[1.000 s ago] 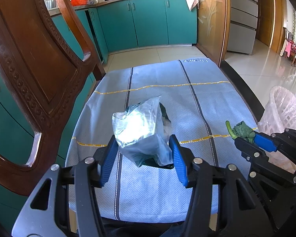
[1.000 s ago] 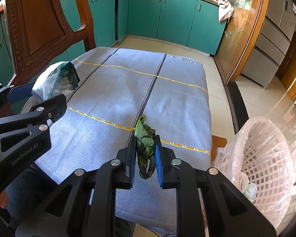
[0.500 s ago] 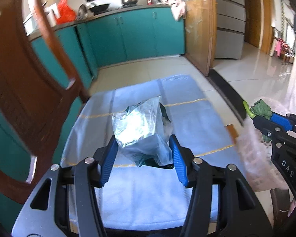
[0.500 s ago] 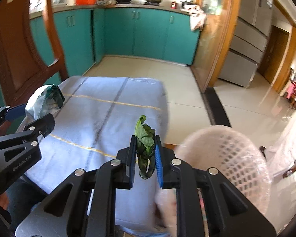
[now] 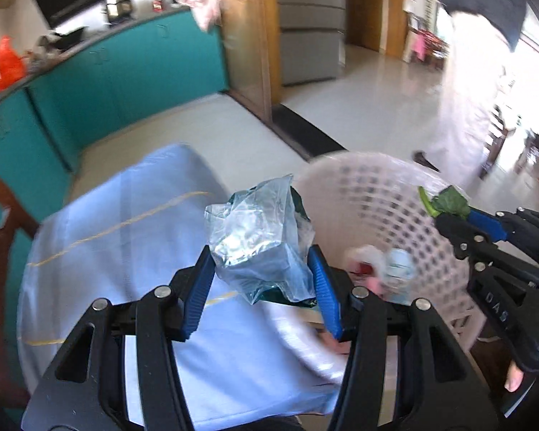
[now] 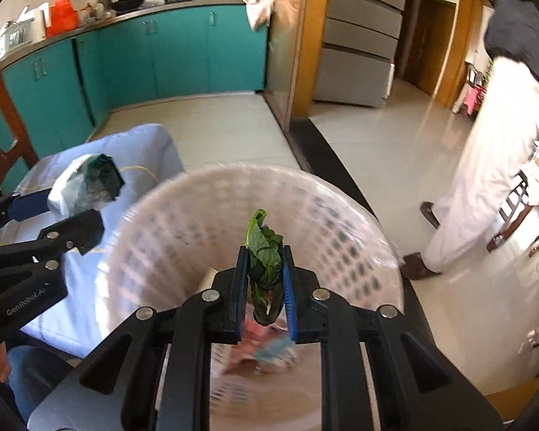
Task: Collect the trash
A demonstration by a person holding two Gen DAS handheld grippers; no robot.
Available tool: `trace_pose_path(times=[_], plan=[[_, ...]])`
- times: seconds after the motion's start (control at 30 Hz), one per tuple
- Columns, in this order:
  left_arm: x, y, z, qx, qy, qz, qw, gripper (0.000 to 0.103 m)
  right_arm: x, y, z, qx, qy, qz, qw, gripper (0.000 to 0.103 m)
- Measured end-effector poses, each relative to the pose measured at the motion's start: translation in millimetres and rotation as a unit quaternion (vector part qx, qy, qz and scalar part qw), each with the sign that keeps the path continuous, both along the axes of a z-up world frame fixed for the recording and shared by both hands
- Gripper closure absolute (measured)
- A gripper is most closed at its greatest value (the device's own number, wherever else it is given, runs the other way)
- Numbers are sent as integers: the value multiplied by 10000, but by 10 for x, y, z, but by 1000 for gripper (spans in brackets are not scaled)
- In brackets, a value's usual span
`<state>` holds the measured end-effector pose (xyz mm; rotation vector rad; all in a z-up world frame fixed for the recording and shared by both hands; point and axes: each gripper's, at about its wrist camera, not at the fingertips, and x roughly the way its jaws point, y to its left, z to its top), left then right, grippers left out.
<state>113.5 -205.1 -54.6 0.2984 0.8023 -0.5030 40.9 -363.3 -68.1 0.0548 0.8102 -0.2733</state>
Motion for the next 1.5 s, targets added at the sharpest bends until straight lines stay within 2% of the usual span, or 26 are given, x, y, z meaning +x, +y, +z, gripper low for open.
trace_pose_path(times=[0.23, 0.3, 0.33, 0.4, 0.47, 0.5, 0.57, 0.67, 0.87, 0.93, 1.17, 1.4, 1.5], plan=[[-93, -455, -180, 87, 255, -469, 9985, 45, -125, -254, -128, 141, 45, -248, 9996, 85], [-88, -515, -211, 165, 227, -510, 9983, 35, -126, -271, -163, 170, 87, -269, 9995, 85], [-107, -517, -220, 224, 148, -475, 9985, 25, -102, -265, -170, 185, 112, -285, 9994, 84], [-98, -468, -207, 247, 62, -413, 9988, 20, -98, -279, -200, 247, 138, -316, 9991, 81], [-68, -386, -220, 267, 76, -286, 9992, 19, -97, -277, -224, 299, 147, -313, 9990, 69], [-47, -319, -217, 280, 78, -145, 9995, 19, -93, -262, -229, 305, 146, -315, 9989, 65], [-15, -144, -196, 256, 42, 176, 9995, 16, -115, -204, -219, 332, 100, -285, 9990, 50], [-66, 182, -92, 169, -208, 734, 9969, 12, -150, -59, -148, 339, -43, -210, 9992, 29], [-499, 700, 160, 63, -783, 1331, 9880, 3, -443, 372, 131, 300, -512, 2, 9982, 8], [-654, 855, 222, 5, -875, 1480, 9851, 3, -550, 500, 194, 342, -636, 94, 9973, 3], [-1112, 1307, 392, -218, -1015, 2026, 9737, 3, -794, 970, 244, 88, -841, 490, 9952, 3], [-1340, 1447, 520, -209, -1233, 2141, 9688, 3, -1043, 1034, 451, -113, -1168, 545, 9916, 3], [-1389, 1475, 554, -200, -1293, 2153, 9677, 3, -1122, 979, 525, -49, -1304, 521, 9901, 3]])
